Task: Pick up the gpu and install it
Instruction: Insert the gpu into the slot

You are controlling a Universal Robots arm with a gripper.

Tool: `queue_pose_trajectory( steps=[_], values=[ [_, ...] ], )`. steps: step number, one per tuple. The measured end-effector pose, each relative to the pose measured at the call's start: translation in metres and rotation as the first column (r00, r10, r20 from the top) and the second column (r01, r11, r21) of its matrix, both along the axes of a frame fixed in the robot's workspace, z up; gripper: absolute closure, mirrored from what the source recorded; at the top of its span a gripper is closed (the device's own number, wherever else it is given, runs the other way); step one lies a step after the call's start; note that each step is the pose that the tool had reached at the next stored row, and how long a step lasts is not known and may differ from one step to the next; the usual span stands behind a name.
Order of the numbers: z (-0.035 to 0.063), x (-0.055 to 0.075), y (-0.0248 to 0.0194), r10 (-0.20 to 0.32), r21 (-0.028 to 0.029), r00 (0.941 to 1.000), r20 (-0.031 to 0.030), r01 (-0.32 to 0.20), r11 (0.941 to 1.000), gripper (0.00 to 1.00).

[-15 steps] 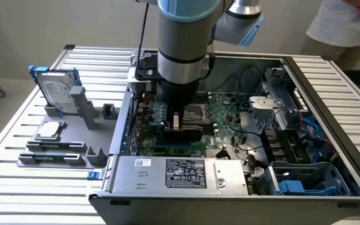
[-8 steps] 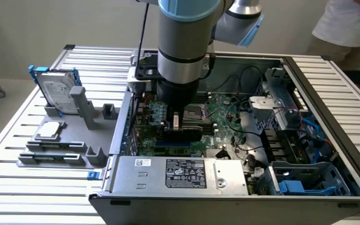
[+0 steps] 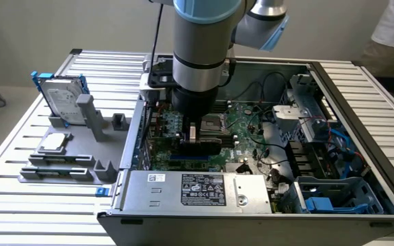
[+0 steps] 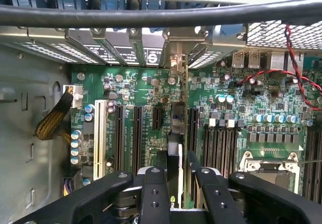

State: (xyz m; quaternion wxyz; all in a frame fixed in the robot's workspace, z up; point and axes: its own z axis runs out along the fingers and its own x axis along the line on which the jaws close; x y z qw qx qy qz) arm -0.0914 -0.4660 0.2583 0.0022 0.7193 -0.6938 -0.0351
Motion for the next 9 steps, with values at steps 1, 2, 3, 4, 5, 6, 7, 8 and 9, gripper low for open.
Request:
queue_pose_trajectory(
  steps=[1,2,3,4,5,6,7,8,9],
  values=[
    [-0.0002,0.0,0.0,0.0,-0.0013,1.0,0.0,0.0,1.0,0.74],
    [-0.0005,0.0,0.0,0.0,-0.0027,1.0,-0.0001,0.0,1.0,0.74],
    [-0.0006,0.0,0.0,0.0,-0.004,1.0,-0.0002,0.0,1.0,0.74],
    [-0.0008,0.0,0.0,0.001,-0.0053,1.0,-0.0004,-0.001,1.0,0.74],
    [-0.001,0.0,0.0,0.0,-0.0067,1.0,-0.0004,0.0,1.0,0.74],
    [-0.0012,0.0,0.0,0.001,-0.0082,1.0,-0.0006,-0.001,1.0,0.74],
    [-0.0013,0.0,0.0,0.001,-0.0095,1.0,-0.0008,-0.001,1.0,0.74],
    [-0.0014,0.0,-0.0001,0.001,-0.0106,1.0,-0.0009,-0.001,0.9999,0.74],
    [-0.0016,0.0,0.0,0.001,-0.0115,1.0,-0.0011,-0.001,0.9999,0.74]
  ],
)
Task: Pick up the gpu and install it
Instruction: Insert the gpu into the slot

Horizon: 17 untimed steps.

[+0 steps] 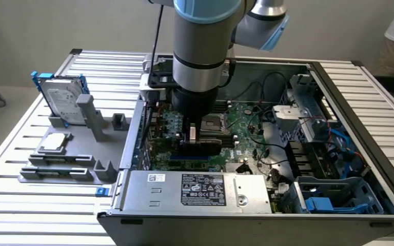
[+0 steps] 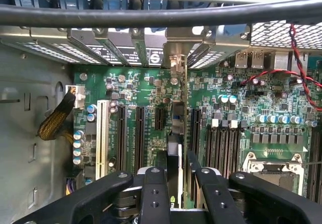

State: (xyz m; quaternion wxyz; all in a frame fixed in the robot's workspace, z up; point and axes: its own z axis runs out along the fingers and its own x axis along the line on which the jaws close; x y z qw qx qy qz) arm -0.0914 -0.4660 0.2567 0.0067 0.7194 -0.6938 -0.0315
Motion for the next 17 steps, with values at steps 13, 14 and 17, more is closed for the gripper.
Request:
queue_pose_trajectory(
  steps=[13,14,17],
  values=[
    [-0.0001,0.0033,0.0007,0.0,-0.0038,1.0,-0.0021,0.0,1.0,0.74],
    [0.0001,0.0034,0.0014,0.0,-0.004,1.0,-0.0019,0.0,1.0,0.74],
    [0.0002,0.0034,0.0032,0.0,-0.0038,1.0,-0.0027,0.0,1.0,0.74]
  ],
)
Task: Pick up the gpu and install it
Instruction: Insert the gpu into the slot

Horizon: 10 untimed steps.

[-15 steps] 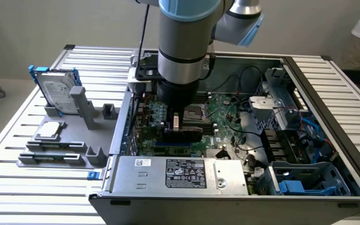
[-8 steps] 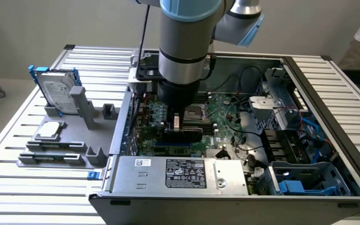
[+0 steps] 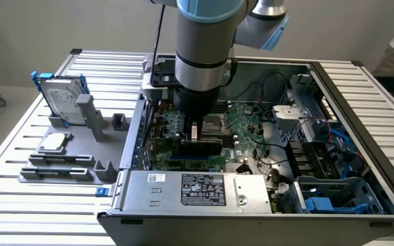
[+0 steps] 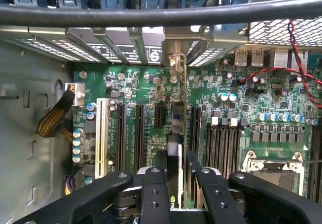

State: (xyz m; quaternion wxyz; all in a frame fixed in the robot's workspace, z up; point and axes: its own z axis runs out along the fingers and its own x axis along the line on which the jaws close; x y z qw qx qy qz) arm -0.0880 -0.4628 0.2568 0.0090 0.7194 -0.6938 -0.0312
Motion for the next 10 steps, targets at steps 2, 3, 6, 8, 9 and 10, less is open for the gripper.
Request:
queue_pose_trajectory(
  steps=[2,3,6,8,9,10],
  values=[
    [0.0,-0.0001,0.0008,0.0,-0.0002,1.0,-0.0009,0.0,1.0,0.74],
    [0.0001,-0.0001,0.0011,0.0,-0.0004,1.0,-0.0018,0.0,1.0,0.74],
    [0.0002,-0.0006,0.0012,0.0,-0.0012,1.0,-0.0042,0.0,1.0,0.74],
    [0.0002,-0.0012,0.0012,0.0,-0.0011,1.0,-0.0049,0.0,1.0,0.74],
    [0.0002,-0.0013,0.0012,0.0,-0.0012,1.0,-0.0052,0.0,1.0,0.74],
    [0.0002,-0.0013,0.0012,0.0,-0.0016,1.0,-0.0055,0.0,1.0,0.74]
  ],
)
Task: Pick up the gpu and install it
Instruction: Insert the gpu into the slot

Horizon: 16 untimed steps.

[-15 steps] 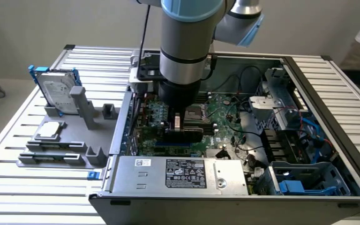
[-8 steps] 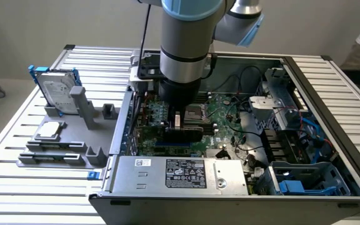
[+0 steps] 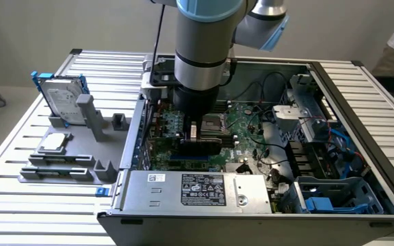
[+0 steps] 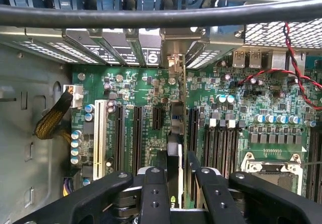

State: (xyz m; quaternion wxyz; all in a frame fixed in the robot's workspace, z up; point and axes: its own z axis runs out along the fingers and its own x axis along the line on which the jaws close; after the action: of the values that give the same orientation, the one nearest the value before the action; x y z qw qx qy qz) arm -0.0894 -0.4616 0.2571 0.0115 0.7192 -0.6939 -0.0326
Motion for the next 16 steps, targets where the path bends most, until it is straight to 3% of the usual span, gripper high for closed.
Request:
queue_pose_trajectory(
  steps=[16],
  values=[
    [0.0034,-0.0001,-0.0006,-0.001,-0.0044,1.0,-0.0022,0.001,1.0,0.74]
  ],
)
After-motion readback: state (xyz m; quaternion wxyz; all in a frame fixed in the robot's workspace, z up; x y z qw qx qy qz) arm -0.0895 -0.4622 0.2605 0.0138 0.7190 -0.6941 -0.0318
